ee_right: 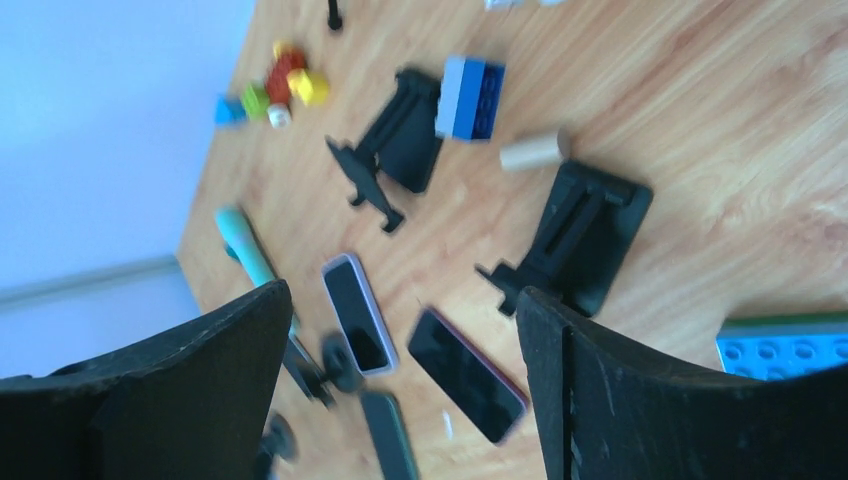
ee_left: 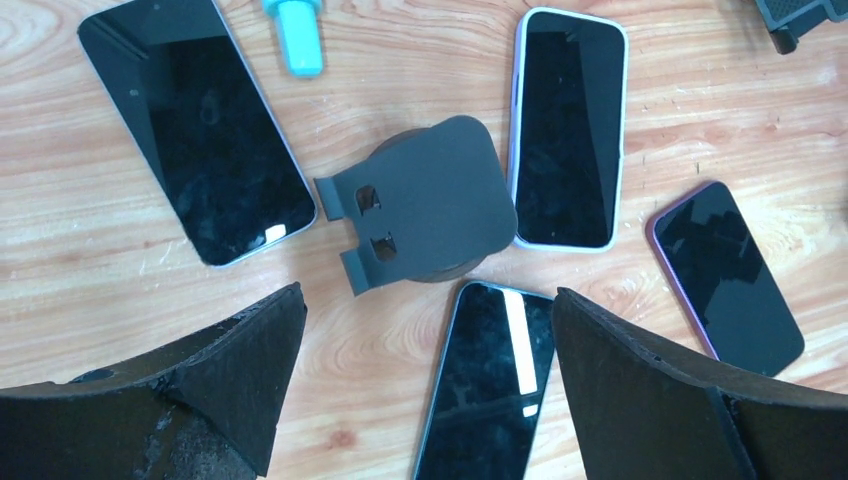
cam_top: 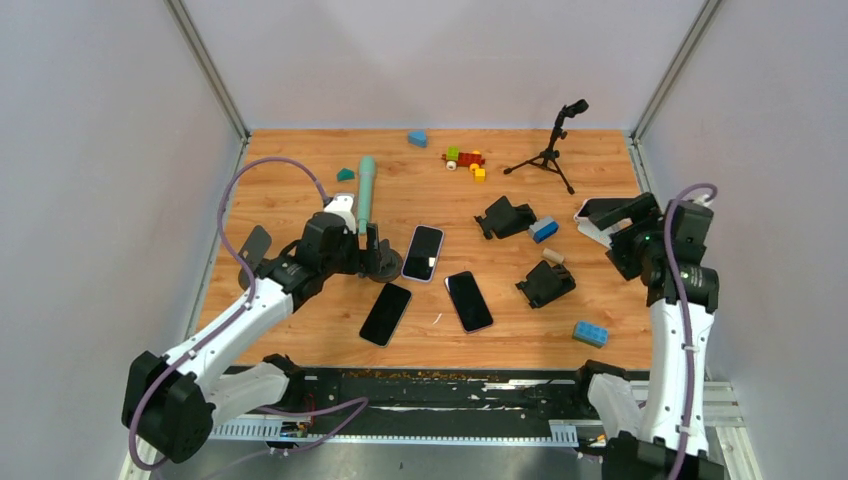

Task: Remove the phone from the phone stand
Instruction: Move the phone stand with the phone to the center of the board.

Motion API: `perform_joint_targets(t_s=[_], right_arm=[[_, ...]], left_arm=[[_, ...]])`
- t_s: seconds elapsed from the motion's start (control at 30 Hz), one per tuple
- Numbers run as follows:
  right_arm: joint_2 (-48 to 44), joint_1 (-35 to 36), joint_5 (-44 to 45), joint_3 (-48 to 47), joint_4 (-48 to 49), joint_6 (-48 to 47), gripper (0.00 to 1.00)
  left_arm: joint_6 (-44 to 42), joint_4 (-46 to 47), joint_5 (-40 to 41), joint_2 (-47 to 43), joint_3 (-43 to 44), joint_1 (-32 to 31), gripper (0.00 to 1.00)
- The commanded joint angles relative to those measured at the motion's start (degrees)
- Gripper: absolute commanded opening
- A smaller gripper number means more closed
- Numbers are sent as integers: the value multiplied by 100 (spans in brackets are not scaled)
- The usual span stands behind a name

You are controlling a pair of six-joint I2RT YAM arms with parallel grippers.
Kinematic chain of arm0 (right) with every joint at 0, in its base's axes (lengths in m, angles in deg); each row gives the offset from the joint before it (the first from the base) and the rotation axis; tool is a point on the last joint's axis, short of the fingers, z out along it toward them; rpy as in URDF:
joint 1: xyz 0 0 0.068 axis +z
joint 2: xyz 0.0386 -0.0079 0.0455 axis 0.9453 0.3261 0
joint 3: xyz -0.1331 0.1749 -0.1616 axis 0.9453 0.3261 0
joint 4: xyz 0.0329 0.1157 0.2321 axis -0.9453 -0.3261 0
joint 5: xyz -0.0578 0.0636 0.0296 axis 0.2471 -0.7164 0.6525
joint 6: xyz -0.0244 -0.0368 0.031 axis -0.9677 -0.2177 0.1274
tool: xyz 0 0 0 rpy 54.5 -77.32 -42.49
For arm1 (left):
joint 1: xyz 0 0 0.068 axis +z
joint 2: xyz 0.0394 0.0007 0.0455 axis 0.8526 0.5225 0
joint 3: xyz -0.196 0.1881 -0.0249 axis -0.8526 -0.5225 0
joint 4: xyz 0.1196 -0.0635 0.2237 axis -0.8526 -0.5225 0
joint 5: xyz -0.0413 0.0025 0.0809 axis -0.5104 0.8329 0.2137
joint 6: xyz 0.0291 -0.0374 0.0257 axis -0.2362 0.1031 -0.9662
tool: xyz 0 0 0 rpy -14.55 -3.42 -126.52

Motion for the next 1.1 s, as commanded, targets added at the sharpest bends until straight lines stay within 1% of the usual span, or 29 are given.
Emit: perform_joint_targets(t_s=[0.0,0.03,0.13,0.23,0.37,0.5,0.63,0.73,0.8,0.93,1.07], right_arm=[[220,-1309,-1388,115,932,644,83],[295,-1830,-1811,263,1093,704,82],[520,-2839,-2641,721,1338,779,81],[599,-3572,-2926,1180,1636,927,81],[706,-4141,-3046,1699,2176,1296,81],[1078,-4370,-3022,2022,2796,1733,80],[1496,-4395,-3026,2410,3654,2505,78],[1878,-4409,-3040,2558,4163,3088,77],[2194,-4410,-3041,2534,4448,3302,76],[2511,-4351,-2625,2268,4471,3474,76],[2808,-4145,-2277,2102,4512,3647,76]], left_arm=[[-145,-501,-99,-432,130,-27,99],[-190,-657,-80,-511,160,-24,99],[-281,-919,-70,-591,314,-23,99],[-349,-1045,-103,-599,355,-23,99],[-437,-1205,-110,-545,416,-23,99],[-548,-1309,-21,-498,510,-23,99],[-726,-1432,149,-360,616,-22,98],[-821,-1576,267,-191,680,-23,98],[-843,-1604,338,-151,659,-23,98],[-905,-1569,388,-140,614,-23,98],[-988,-1567,449,-100,599,-23,97]])
